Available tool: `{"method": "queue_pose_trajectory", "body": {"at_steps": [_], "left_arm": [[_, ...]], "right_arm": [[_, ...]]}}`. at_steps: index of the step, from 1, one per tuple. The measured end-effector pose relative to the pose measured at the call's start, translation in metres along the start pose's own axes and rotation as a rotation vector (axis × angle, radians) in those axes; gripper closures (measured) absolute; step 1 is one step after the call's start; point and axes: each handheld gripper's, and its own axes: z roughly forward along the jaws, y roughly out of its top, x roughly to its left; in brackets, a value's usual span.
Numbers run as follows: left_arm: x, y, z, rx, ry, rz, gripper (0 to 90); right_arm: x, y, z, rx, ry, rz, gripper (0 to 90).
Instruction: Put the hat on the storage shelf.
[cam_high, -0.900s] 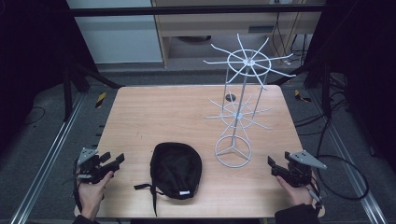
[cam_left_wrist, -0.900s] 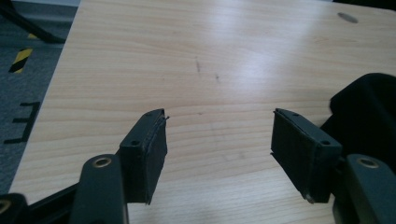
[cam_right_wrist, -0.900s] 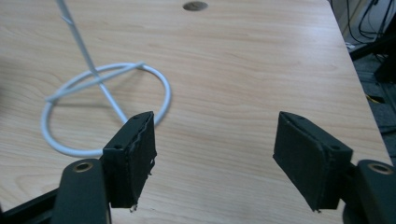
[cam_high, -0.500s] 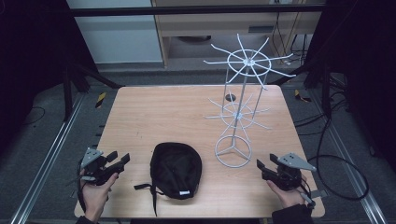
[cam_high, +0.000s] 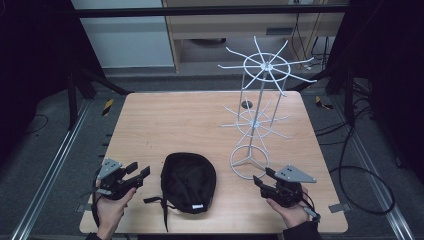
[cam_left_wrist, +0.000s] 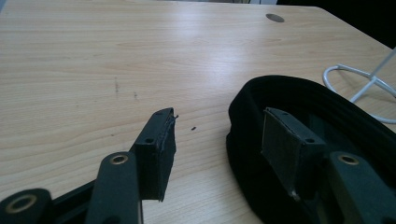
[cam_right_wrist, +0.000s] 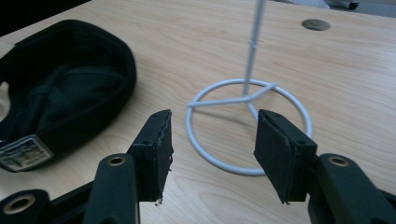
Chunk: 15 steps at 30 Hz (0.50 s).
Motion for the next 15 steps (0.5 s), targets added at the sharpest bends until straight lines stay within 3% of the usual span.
{"method": "queue_pose_trajectory", "body": {"at_steps": [15], "left_arm": [[-0.023, 0.001, 0.017, 0.049, -0.049, 0.057, 48.2]], "right_arm": [[0.033, 0.018, 0.024, 0.022, 0.096, -0.037, 49.3]]}}
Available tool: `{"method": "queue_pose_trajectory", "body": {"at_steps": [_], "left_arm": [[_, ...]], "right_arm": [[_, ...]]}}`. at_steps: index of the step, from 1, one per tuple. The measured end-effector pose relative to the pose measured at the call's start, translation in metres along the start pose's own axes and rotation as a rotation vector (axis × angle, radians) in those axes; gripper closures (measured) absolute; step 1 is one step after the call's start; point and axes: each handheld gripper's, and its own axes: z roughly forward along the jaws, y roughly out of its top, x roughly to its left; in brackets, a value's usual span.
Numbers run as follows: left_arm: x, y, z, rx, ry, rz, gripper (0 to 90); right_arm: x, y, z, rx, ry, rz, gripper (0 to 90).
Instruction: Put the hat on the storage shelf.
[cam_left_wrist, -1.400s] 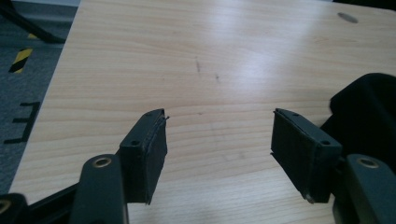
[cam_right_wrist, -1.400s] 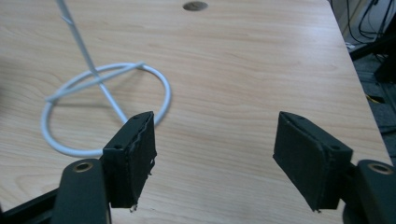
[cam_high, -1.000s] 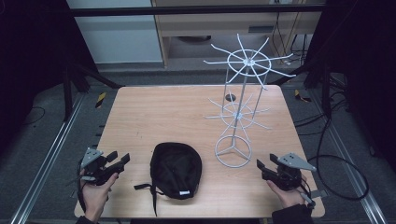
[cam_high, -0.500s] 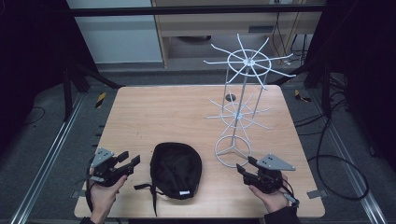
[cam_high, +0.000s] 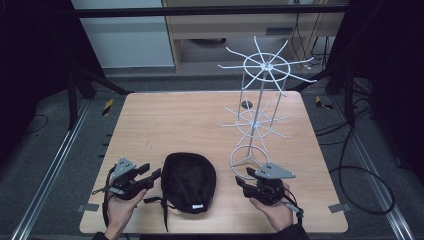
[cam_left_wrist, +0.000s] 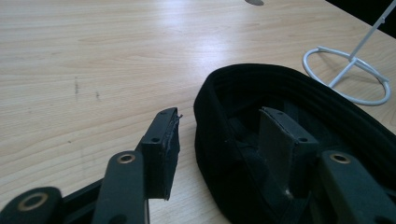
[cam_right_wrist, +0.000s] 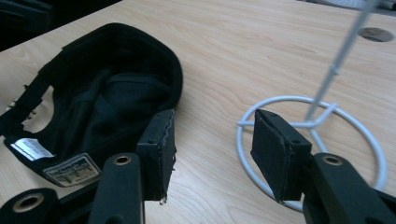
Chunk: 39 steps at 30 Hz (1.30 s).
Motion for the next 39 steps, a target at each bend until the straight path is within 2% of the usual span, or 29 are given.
{"method": "queue_pose_trajectory", "body": {"at_steps": [8, 14, 17, 26, 30, 35, 39], "left_arm": [[-0.004, -0.001, 0.014, 0.048, -0.007, 0.000, 50.8], [-0.006, -0.005, 0.020, 0.084, -0.002, 0.007, 53.8], [-0.008, -0.009, 0.025, 0.113, 0.002, 0.014, 56.6], [-0.007, -0.013, 0.031, 0.162, 0.015, 0.000, 63.7], [-0.007, -0.014, 0.033, 0.171, 0.020, 0.000, 66.7], [-0.007, -0.016, 0.034, 0.189, 0.042, 0.014, 73.4], [-0.005, -0.017, 0.035, 0.204, 0.050, 0.018, 77.9]], "right_arm": [[0.018, 0.008, 0.025, 0.037, 0.046, -0.024, 50.5], [0.030, 0.012, 0.041, 0.062, 0.056, -0.034, 52.1], [0.036, 0.011, 0.054, 0.093, 0.058, -0.037, 52.5], [0.040, 0.002, 0.074, 0.143, 0.065, -0.015, 52.7], [0.043, -0.002, 0.081, 0.161, 0.084, -0.003, 52.8], [0.044, -0.006, 0.088, 0.191, 0.069, -0.003, 52.7], [0.042, -0.009, 0.092, 0.208, 0.063, 0.016, 51.3]]}}
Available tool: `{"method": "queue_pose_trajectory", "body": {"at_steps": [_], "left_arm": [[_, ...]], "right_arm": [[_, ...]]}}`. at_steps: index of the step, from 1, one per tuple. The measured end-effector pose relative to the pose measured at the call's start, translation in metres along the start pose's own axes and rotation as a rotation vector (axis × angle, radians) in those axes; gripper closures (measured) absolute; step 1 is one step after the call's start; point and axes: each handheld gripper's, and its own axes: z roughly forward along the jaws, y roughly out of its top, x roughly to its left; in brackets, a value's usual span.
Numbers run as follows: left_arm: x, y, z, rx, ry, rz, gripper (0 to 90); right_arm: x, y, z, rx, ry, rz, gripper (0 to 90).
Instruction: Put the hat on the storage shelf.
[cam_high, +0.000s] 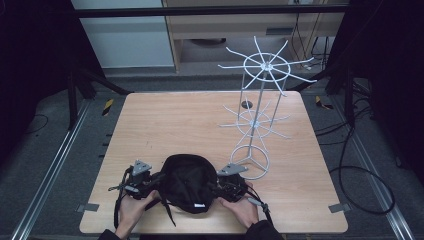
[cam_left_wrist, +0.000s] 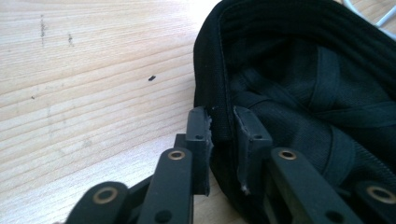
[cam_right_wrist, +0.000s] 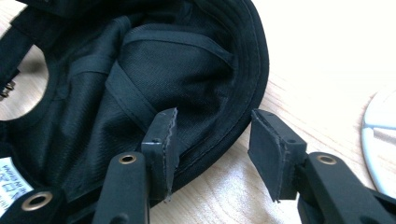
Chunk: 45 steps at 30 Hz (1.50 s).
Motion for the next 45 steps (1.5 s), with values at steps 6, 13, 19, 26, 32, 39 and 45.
{"method": "queue_pose_trajectory", "body": {"at_steps": [6, 13, 19, 26, 32, 39, 45], "left_arm": [[0.000, 0.000, 0.001, 0.011, 0.007, 0.007, 79.6], [0.000, -0.001, 0.001, 0.009, -0.001, 0.003, 79.9], [0.000, 0.000, -0.001, 0.002, -0.013, -0.006, 79.9], [-0.006, 0.000, 0.003, 0.000, -0.044, -0.002, 79.8], [-0.010, 0.002, 0.007, -0.007, -0.041, 0.003, 79.5], [-0.006, 0.009, 0.017, -0.029, -0.063, -0.031, 79.3], [-0.010, 0.011, 0.025, -0.032, -0.065, -0.005, 78.2]], "right_arm": [[-0.003, -0.001, 0.003, 0.014, 0.009, 0.020, 50.0], [-0.001, -0.002, 0.008, 0.040, 0.016, 0.029, 58.5], [0.000, 0.003, 0.002, 0.023, 0.003, 0.025, 73.7], [0.004, 0.022, -0.034, -0.169, -0.010, -0.025, 82.1], [0.014, 0.028, -0.043, -0.244, 0.003, -0.107, 82.6], [0.022, 0.032, -0.045, -0.273, 0.017, -0.183, 82.6], [0.021, 0.030, -0.046, -0.283, 0.015, -0.192, 82.5]]}}
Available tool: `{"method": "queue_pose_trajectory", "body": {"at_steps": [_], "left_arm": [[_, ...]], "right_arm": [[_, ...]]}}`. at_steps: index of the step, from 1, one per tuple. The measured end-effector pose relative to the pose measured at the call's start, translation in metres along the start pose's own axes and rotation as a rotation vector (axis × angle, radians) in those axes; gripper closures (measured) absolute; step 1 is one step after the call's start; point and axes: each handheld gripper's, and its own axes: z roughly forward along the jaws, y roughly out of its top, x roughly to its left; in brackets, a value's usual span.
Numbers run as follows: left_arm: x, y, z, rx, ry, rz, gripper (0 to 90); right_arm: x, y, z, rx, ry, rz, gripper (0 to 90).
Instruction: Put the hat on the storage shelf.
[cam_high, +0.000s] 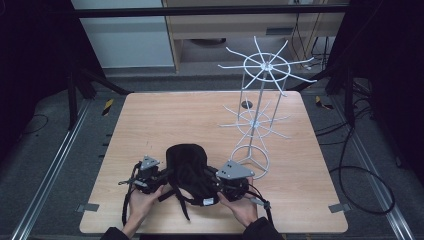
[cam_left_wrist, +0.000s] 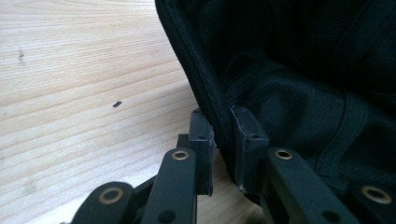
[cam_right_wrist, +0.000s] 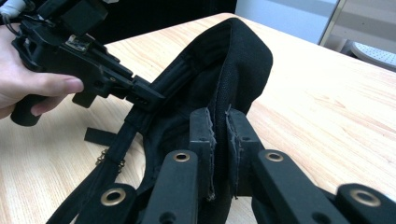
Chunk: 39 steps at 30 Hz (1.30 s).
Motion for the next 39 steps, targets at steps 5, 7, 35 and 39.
{"method": "queue_pose_trajectory", "body": {"at_steps": [5, 7, 35, 39], "left_arm": [[0.002, 0.001, -0.005, -0.018, -0.005, 0.010, 71.9], [0.004, 0.002, -0.009, -0.028, -0.022, 0.005, 68.5], [-0.049, 0.045, -0.045, -0.223, -0.192, 0.015, 58.1], [-0.053, 0.048, -0.036, -0.219, -0.209, -0.022, 51.9]], "right_arm": [[-0.002, -0.005, 0.000, 0.026, -0.024, 0.018, 82.5], [-0.003, -0.005, 0.000, 0.028, -0.031, 0.033, 82.5], [-0.001, -0.009, 0.000, 0.049, -0.073, 0.024, 82.7], [0.000, -0.009, 0.001, 0.047, -0.067, 0.010, 82.6]]}}
